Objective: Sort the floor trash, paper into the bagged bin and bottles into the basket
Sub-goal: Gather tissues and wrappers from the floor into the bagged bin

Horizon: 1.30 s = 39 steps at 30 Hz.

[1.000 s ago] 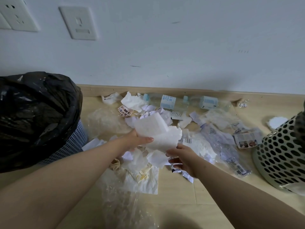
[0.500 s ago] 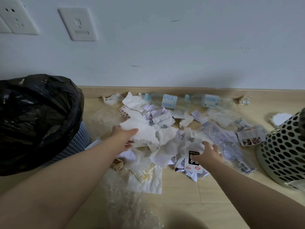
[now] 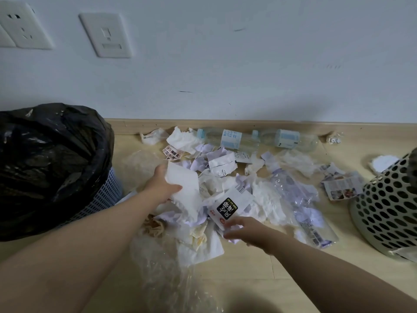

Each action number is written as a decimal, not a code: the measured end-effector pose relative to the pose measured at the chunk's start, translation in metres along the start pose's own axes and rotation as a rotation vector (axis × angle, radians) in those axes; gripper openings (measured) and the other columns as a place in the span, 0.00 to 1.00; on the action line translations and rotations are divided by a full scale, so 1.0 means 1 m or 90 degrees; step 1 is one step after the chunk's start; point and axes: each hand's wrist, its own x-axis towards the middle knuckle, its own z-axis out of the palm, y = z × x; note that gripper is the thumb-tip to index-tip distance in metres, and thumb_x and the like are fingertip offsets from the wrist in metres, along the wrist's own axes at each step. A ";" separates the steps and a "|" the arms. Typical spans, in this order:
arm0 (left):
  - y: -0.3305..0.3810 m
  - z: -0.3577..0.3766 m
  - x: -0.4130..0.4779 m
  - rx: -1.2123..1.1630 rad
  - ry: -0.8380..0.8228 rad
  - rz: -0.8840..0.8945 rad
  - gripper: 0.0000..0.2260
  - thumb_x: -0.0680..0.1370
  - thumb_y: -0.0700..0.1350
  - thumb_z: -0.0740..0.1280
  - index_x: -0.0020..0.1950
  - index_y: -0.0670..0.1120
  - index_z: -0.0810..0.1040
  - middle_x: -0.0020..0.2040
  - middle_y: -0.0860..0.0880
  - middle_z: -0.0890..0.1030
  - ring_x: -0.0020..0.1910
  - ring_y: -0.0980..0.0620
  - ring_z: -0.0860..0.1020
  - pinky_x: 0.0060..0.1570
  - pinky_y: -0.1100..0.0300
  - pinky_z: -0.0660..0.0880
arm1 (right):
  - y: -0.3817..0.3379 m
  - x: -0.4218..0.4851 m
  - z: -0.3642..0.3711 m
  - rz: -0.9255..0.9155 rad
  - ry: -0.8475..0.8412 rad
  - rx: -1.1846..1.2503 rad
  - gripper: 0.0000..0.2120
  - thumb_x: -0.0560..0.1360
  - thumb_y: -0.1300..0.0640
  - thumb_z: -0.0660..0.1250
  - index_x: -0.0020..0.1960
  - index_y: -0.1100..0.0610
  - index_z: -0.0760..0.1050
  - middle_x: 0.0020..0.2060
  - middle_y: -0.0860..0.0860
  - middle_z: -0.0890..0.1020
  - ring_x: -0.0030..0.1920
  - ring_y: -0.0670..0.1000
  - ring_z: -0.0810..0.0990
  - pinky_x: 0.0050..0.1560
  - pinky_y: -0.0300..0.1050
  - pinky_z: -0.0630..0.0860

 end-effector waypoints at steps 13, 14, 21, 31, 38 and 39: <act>0.016 -0.004 -0.001 -0.014 0.161 0.080 0.23 0.79 0.50 0.59 0.73 0.55 0.56 0.58 0.50 0.72 0.35 0.54 0.73 0.31 0.61 0.69 | 0.023 0.028 -0.050 0.102 0.411 -0.215 0.25 0.73 0.56 0.64 0.69 0.50 0.64 0.68 0.55 0.65 0.65 0.58 0.67 0.62 0.54 0.70; 0.014 -0.004 -0.001 0.028 0.139 0.061 0.20 0.80 0.51 0.58 0.71 0.54 0.60 0.54 0.50 0.73 0.34 0.53 0.73 0.31 0.61 0.69 | 0.023 0.031 -0.051 0.107 0.369 -0.209 0.29 0.73 0.55 0.65 0.72 0.50 0.60 0.70 0.55 0.62 0.68 0.59 0.64 0.66 0.56 0.67; -0.012 0.011 0.007 0.266 -0.127 0.061 0.19 0.77 0.55 0.64 0.31 0.47 0.65 0.28 0.49 0.68 0.25 0.51 0.66 0.25 0.62 0.61 | 0.016 0.040 0.029 -0.059 0.086 -0.451 0.30 0.71 0.41 0.65 0.71 0.43 0.61 0.73 0.50 0.59 0.69 0.59 0.60 0.67 0.55 0.63; -0.006 -0.005 0.008 0.220 -0.036 0.020 0.20 0.69 0.60 0.72 0.36 0.44 0.74 0.32 0.48 0.75 0.31 0.50 0.74 0.29 0.62 0.66 | 0.027 0.018 -0.007 0.028 0.111 -0.634 0.25 0.76 0.50 0.62 0.72 0.45 0.60 0.72 0.51 0.61 0.69 0.57 0.65 0.67 0.53 0.62; 0.020 -0.012 0.007 -0.230 0.100 -0.052 0.19 0.74 0.60 0.66 0.38 0.45 0.72 0.34 0.48 0.73 0.30 0.51 0.72 0.42 0.56 0.77 | 0.025 0.011 -0.031 0.124 0.331 -0.506 0.19 0.76 0.54 0.59 0.67 0.51 0.65 0.63 0.52 0.71 0.64 0.54 0.69 0.57 0.47 0.66; 0.024 -0.013 0.007 -0.288 0.099 -0.073 0.17 0.74 0.59 0.66 0.40 0.45 0.71 0.33 0.48 0.72 0.30 0.52 0.72 0.43 0.56 0.77 | 0.022 0.011 -0.033 0.115 0.355 -0.478 0.18 0.76 0.55 0.58 0.66 0.51 0.65 0.63 0.52 0.70 0.64 0.55 0.68 0.58 0.47 0.65</act>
